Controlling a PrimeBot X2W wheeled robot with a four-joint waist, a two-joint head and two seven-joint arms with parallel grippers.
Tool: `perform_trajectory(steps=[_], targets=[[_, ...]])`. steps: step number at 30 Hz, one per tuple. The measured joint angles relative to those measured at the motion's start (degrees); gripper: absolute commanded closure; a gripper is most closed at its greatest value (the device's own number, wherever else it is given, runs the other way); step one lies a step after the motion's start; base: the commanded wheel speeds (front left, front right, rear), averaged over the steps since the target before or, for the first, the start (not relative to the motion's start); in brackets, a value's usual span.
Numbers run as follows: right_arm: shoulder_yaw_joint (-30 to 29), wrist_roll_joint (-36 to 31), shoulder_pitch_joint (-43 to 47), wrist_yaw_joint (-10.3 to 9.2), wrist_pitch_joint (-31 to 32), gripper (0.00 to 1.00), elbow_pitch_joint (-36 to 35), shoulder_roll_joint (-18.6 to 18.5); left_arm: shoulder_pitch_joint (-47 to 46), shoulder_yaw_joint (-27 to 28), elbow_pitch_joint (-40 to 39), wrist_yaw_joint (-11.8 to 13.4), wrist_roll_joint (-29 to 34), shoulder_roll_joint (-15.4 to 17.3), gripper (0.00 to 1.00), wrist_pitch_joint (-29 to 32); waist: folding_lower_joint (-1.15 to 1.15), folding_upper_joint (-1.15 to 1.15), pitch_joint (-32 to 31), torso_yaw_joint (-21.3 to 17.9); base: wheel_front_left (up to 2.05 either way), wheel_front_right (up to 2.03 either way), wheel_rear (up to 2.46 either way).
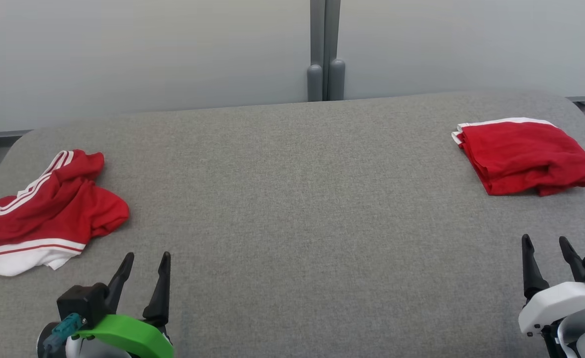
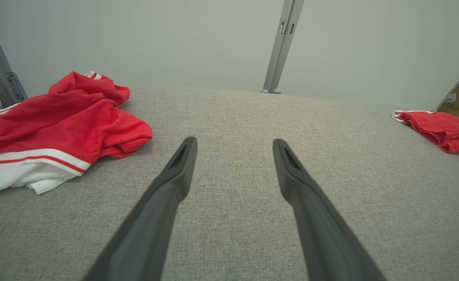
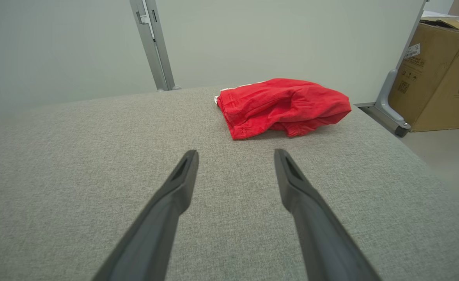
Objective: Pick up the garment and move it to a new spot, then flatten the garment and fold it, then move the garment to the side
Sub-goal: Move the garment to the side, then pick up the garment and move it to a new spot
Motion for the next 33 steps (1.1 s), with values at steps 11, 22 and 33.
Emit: perform_trajectory(steps=[11,22,33], targets=[[0.4,-2.5,0.6,-0.01,-0.3,0.0,-2.3,0.5,0.0,0.1,0.0,-0.5,0.8,-0.5,0.0,0.0,0.0,0.0,-0.2,3.6,0.0,0.0,0.0],[8.4,-6.2,-2.3,2.93,-0.3,0.0,-4.0,1.9,2.2,4.5,-0.2,0.4,1.3,-0.6,0.0,0.0,0.0,0.0,-0.4,11.0,0.0,0.0,0.0],[8.6,-6.4,-3.5,3.49,-0.2,0.0,-3.4,3.2,3.4,5.5,-0.6,0.7,2.1,-0.3,0.0,0.0,0.0,0.0,-0.8,19.6,0.0,0.0,0.0]])
